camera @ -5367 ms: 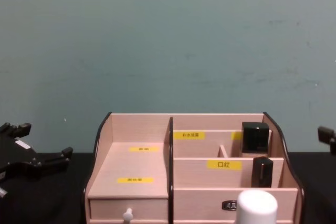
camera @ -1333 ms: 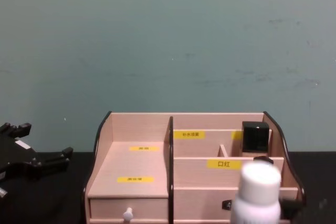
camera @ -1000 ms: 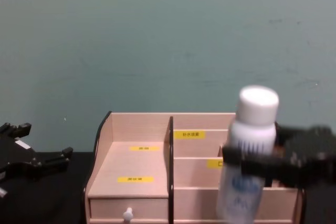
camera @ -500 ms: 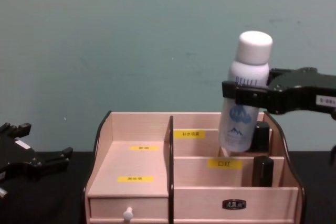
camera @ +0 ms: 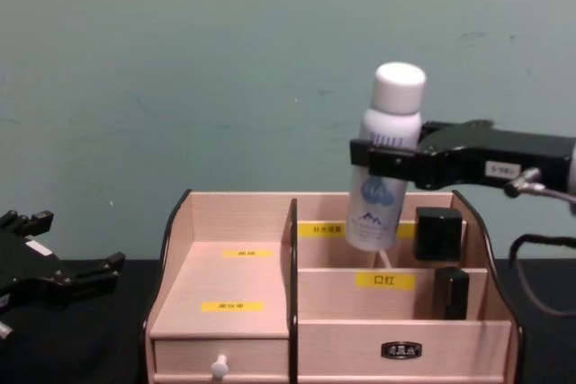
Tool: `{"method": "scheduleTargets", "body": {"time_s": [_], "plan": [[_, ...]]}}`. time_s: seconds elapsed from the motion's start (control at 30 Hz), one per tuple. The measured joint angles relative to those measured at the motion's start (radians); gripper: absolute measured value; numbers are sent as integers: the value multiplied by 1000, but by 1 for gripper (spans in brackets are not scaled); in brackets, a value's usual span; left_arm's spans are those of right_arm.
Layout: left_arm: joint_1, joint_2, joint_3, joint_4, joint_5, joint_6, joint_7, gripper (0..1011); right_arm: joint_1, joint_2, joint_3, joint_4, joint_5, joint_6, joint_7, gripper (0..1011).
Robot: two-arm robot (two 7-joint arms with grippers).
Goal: Pick up the facial cleanser and watermelon frost from the table and place them into the tiered storage box.
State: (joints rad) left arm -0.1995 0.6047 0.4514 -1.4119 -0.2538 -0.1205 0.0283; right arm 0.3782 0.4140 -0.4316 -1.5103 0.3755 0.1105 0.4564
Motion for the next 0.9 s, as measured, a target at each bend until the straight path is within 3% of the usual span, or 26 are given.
{"method": "scheduleTargets", "body": {"time_s": [0.3,0.9], "plan": [[0,0,0,0,0,0,0,1010,70,-50,-24,124,-23,-37,8,595],[0,0,0,0,0,0,0,1010,152,-124,-52,276,-37,-73,37,595]]}}
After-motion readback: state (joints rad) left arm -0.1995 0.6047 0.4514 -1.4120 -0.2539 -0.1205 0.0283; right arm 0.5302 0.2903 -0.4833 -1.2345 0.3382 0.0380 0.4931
